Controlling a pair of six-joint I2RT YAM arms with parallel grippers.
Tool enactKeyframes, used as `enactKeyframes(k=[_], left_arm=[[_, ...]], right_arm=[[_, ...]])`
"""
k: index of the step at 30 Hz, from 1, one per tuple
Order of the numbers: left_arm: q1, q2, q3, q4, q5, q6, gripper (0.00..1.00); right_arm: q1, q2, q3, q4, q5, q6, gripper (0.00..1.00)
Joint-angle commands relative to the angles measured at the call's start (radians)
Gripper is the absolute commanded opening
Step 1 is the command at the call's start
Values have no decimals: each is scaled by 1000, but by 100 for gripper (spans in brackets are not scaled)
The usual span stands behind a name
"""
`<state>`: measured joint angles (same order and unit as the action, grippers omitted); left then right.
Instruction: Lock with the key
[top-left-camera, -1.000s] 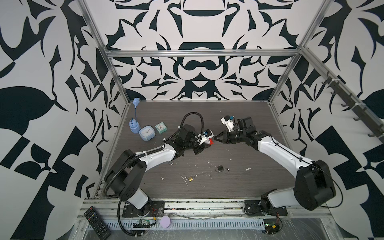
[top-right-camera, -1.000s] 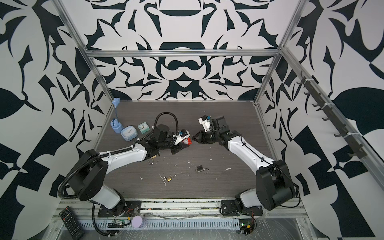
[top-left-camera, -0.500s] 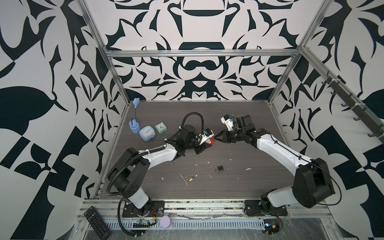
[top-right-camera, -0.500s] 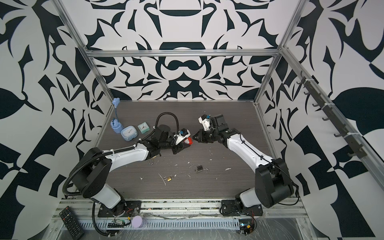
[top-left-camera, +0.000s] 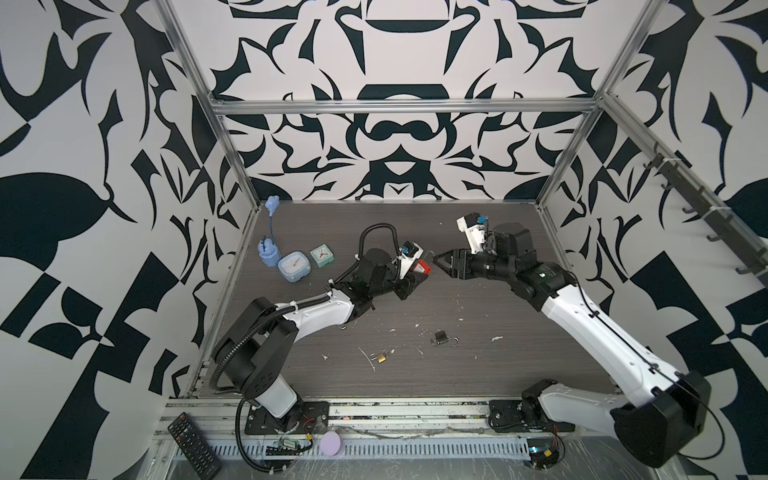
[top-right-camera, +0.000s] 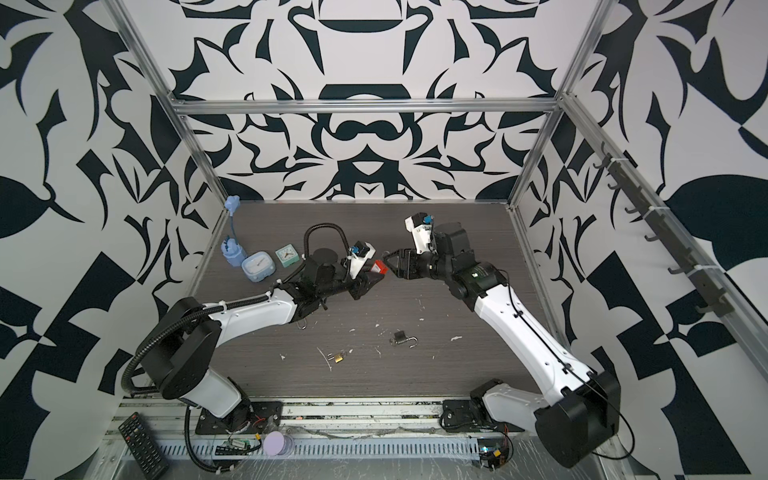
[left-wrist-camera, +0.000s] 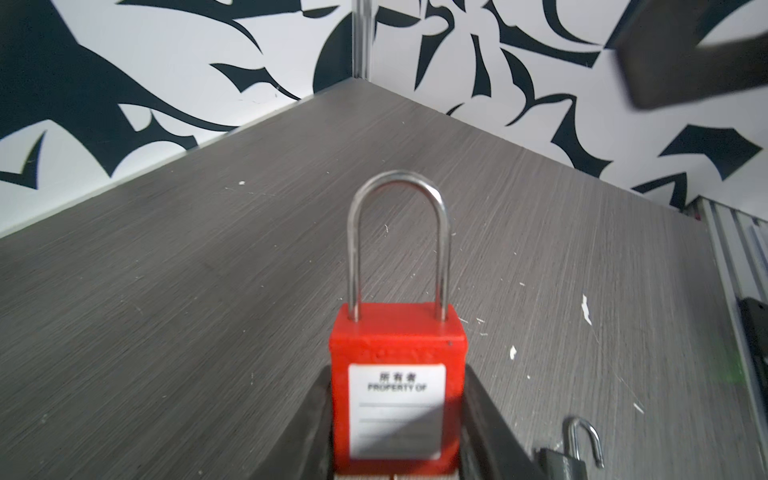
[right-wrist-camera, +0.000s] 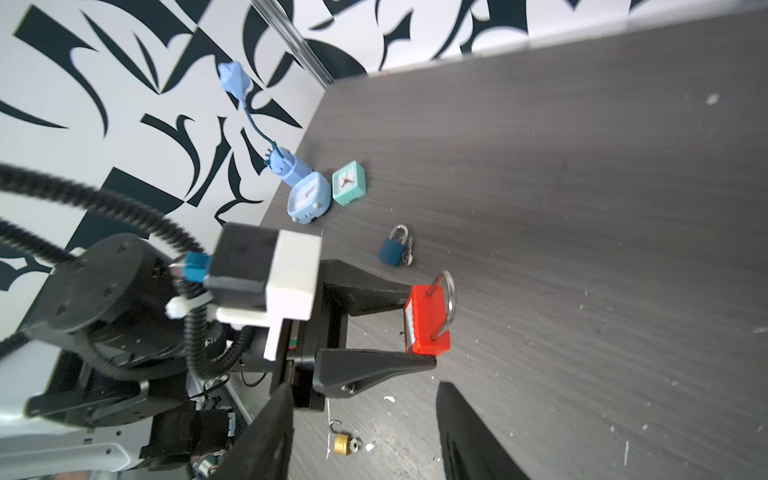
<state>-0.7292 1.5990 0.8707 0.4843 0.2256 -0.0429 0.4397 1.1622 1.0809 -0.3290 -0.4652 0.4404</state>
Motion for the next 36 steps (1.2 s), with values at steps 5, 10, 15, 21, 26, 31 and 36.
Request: enactKeyframes(k=[5, 10, 15, 21, 26, 31, 36], left_arm=[[52, -3, 22, 298, -45, -480, 0], [63, -29, 84, 259, -59, -572, 0], [109, -47, 116, 232, -4, -702, 0], [166, -61, 138, 201, 85, -791, 0], [169, -74, 180, 108, 148, -731, 0], [169, -80, 185, 92, 165, -727, 0], [169, -81, 193, 86, 182, -741, 0]], right_arm=[[5, -110, -129, 188, 39, -10, 60], [2, -138, -218, 278, 20, 21, 62], [-39, -57, -232, 390, -189, 125, 62], [-78, 54, -274, 693, -396, 282, 63], [-78, 155, -262, 889, -456, 382, 65], [-78, 239, -235, 942, -475, 409, 65], [-76, 284, -201, 941, -471, 394, 63]])
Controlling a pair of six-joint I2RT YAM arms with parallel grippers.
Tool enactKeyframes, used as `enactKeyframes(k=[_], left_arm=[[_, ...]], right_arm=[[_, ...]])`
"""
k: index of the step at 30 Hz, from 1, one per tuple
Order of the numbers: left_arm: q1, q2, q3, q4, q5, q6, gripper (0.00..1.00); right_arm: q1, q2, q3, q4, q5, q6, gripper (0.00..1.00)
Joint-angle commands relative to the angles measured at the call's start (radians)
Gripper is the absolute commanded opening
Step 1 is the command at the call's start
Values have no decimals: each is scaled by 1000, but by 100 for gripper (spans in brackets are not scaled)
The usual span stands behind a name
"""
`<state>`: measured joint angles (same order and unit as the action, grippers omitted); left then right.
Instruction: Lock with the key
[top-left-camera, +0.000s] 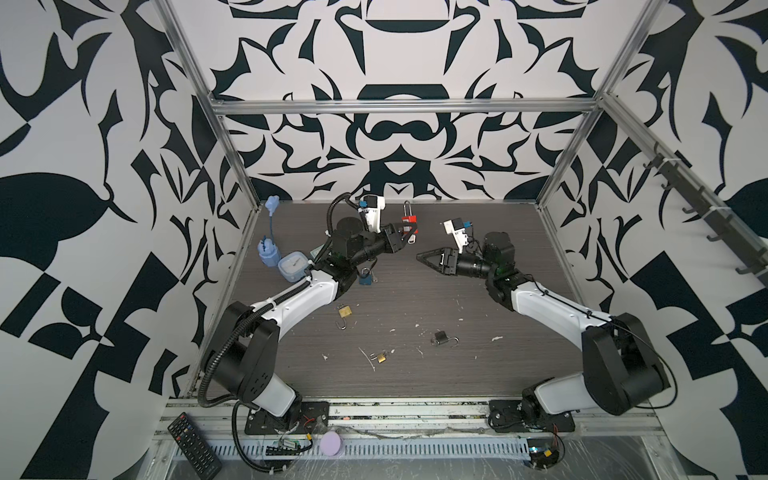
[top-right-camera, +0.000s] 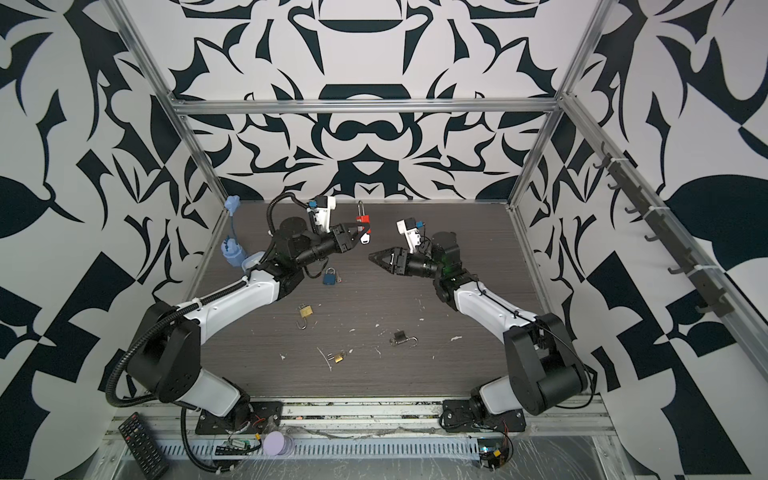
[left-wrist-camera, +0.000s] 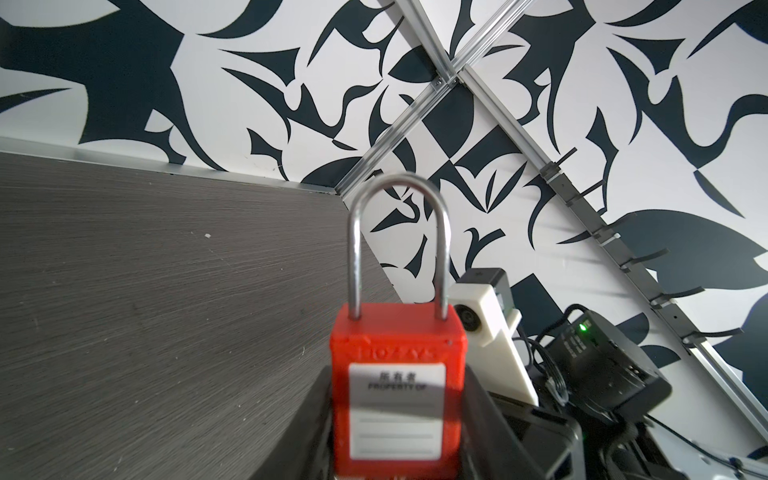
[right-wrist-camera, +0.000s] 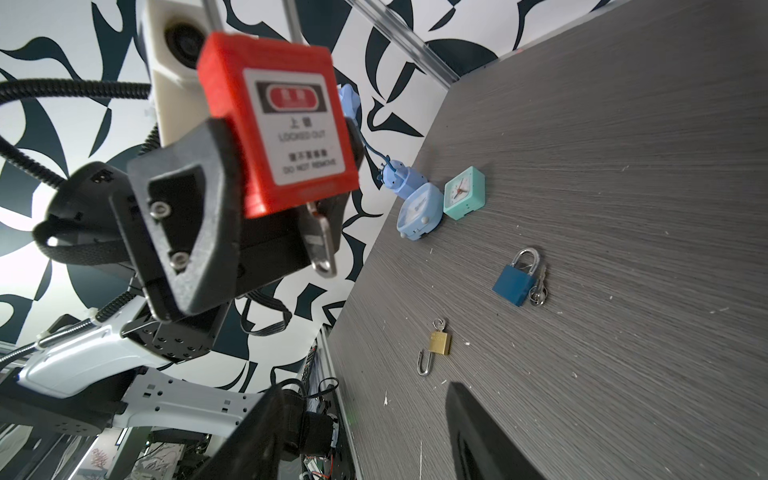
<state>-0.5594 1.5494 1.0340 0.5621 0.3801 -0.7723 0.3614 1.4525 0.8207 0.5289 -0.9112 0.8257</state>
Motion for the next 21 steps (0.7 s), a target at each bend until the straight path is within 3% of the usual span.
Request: enactKeyframes(k=[1, 12, 21], left_arm=[[0, -34, 31, 5, 28, -14, 0], [0, -41, 31, -10, 34, -23, 0], [-1, -48, 30, -33, 33, -8, 0]], right_arm=[[3, -2, 63, 83, -21, 5, 62], [61, 47, 161, -12, -2, -93, 55], [75, 24, 182, -118, 100, -199, 42]])
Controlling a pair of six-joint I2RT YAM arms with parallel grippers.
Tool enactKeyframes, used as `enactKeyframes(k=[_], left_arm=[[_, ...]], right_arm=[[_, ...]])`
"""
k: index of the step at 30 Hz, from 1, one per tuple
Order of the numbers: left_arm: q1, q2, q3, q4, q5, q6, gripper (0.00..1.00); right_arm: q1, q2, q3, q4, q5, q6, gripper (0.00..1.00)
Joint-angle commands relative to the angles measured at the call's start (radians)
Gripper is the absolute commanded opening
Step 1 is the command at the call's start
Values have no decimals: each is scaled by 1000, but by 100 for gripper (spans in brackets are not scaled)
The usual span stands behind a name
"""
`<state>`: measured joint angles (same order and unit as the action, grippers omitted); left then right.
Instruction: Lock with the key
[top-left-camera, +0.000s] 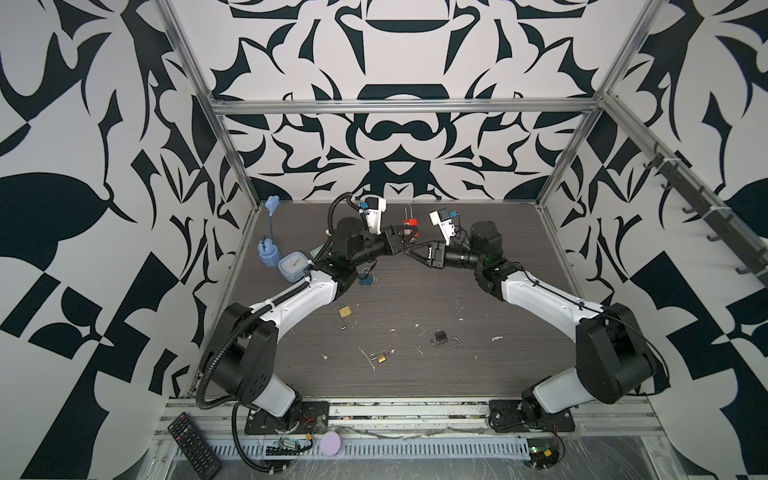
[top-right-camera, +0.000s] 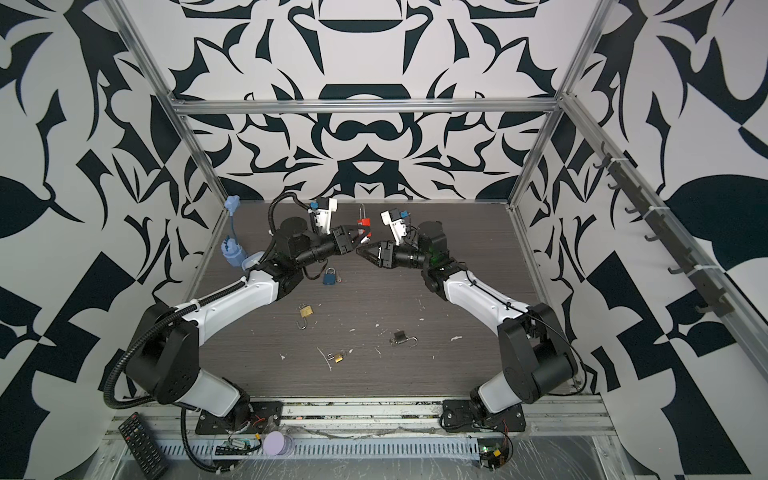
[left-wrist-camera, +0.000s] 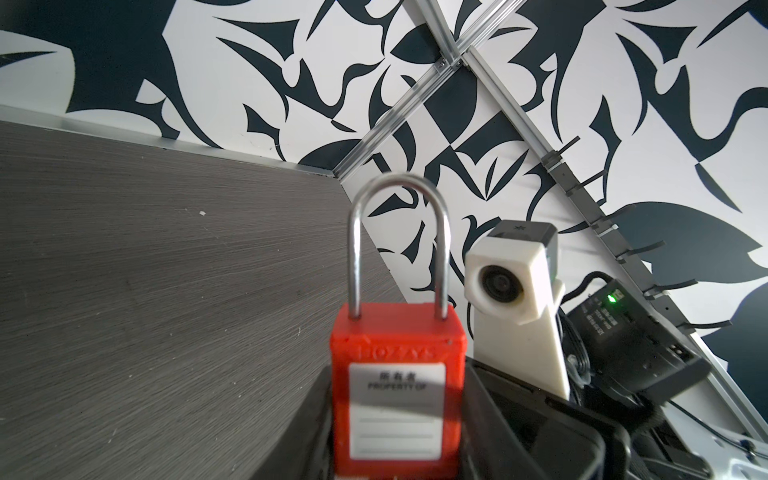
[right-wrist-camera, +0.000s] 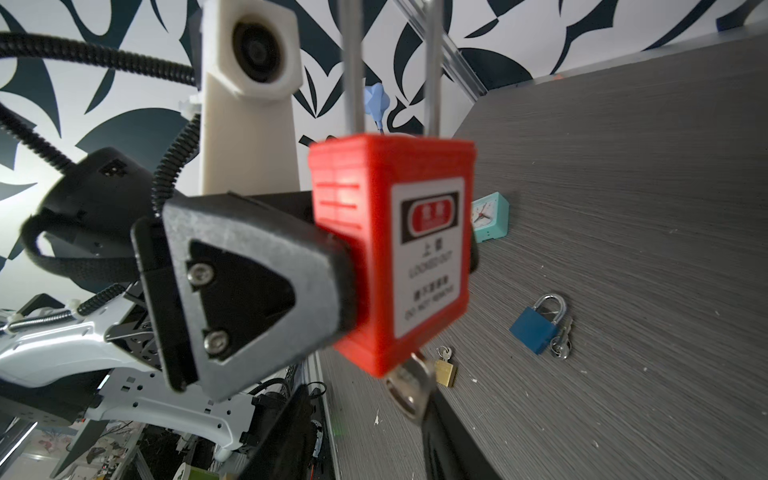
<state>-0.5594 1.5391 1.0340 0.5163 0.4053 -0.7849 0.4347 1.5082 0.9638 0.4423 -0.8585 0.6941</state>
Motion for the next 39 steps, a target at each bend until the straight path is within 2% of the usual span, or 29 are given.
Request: enactKeyframes(k=[1, 16, 25, 29, 32, 39], left_arm=[[0, -36, 30, 11, 9, 4, 0], [-2, -38, 32, 0, 12, 10, 0], [-1, -41, 39, -28, 8, 21, 0], [-3, -47, 68, -119, -33, 53, 0], [-7, -54, 87, -201, -73, 87, 0], [-14, -54, 85, -221, -110, 99, 0]], right_arm=[[1, -36, 39, -44, 60, -79, 41], [1, -14, 78, -43, 80, -88, 43], [8, 5, 93, -45, 90, -88, 28], [14, 7, 94, -55, 100, -99, 23], [19, 12, 99, -57, 102, -100, 21], [33, 27, 107, -58, 108, -103, 17]])
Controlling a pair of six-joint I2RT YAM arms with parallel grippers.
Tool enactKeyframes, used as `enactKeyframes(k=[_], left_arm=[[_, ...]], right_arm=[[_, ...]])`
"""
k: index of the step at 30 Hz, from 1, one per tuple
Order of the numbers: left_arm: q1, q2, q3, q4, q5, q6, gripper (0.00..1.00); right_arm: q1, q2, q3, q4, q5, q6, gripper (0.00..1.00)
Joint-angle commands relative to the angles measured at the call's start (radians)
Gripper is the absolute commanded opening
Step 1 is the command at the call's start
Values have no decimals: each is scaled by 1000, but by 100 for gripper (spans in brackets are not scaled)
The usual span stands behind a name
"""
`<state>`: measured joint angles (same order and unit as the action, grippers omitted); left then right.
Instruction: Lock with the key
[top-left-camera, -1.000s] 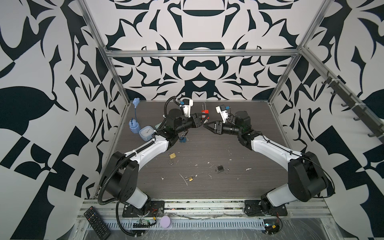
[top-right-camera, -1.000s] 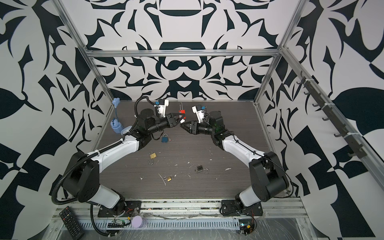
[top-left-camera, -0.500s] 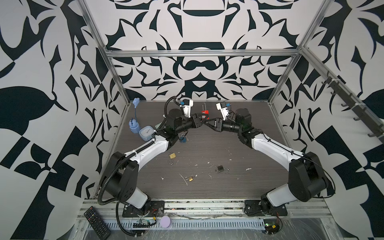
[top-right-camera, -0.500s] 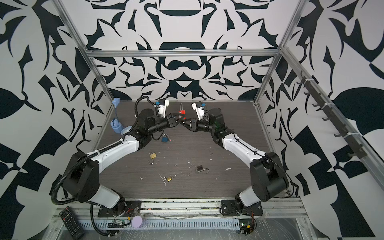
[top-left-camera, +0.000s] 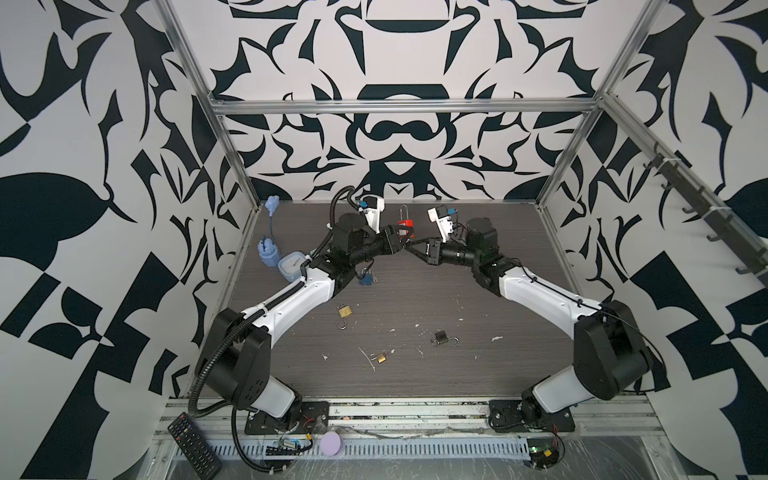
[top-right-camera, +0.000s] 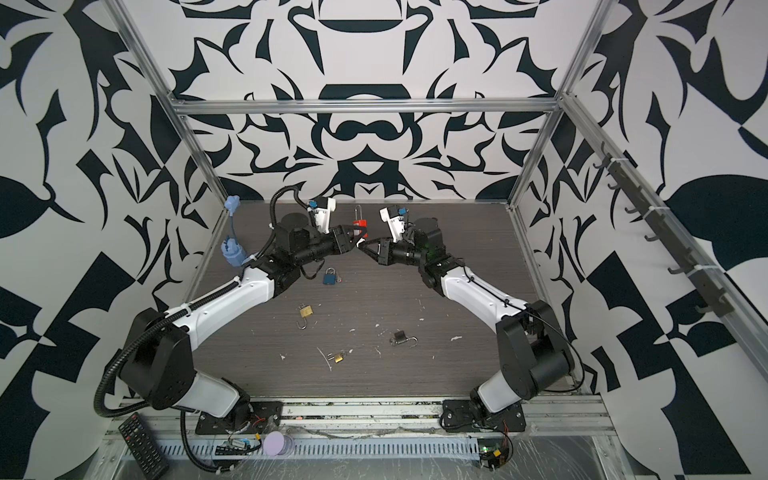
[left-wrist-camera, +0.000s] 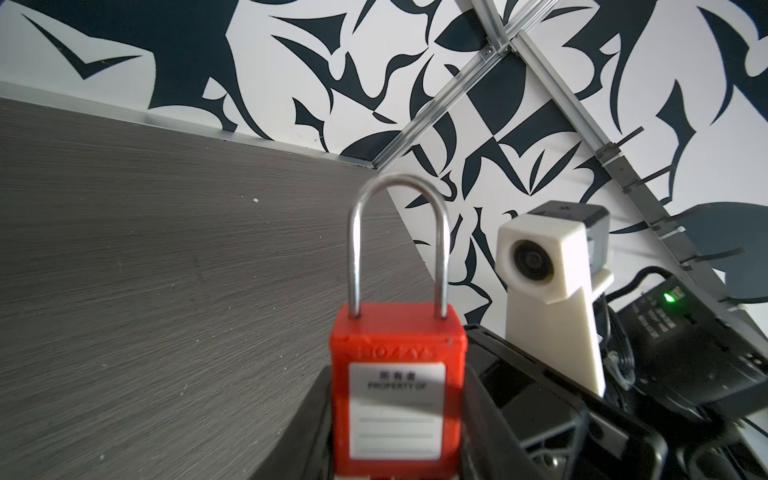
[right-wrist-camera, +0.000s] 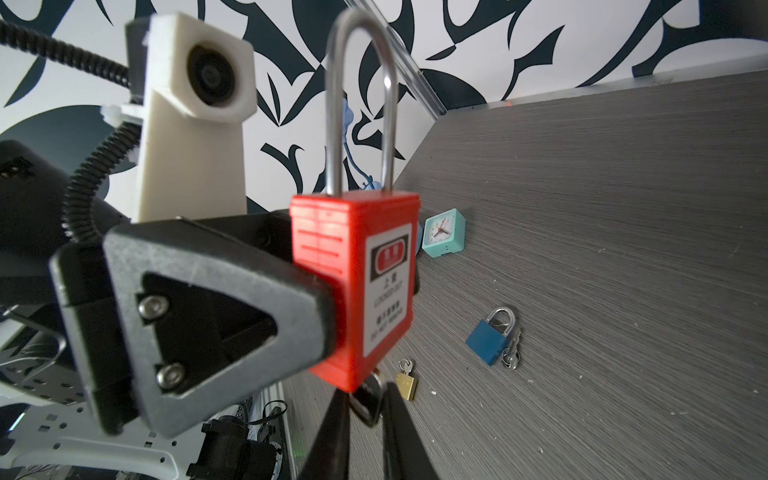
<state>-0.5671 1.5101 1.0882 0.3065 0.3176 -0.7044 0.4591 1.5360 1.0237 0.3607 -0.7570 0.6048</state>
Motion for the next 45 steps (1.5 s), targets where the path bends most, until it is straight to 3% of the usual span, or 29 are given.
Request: enactKeyframes(k=[1, 21, 31, 39, 45], left_arm=[[-7, -23, 31, -13, -23, 18, 0], [-27, -11, 67, -127, -80, 57, 0], [-62, 13, 165, -378, -264, 117, 0], [-63, 64, 265, -603, -439, 82, 0], [-60, 106, 322, -666, -502, 55, 0]], right_arm=[[9, 1, 48, 25, 7, -13, 16], [39, 23, 84, 5, 51, -43, 0], [96, -18, 82, -161, 195, -200, 0], [168, -56, 55, -257, 339, -335, 0], [177, -82, 10, -252, 269, -332, 0]])
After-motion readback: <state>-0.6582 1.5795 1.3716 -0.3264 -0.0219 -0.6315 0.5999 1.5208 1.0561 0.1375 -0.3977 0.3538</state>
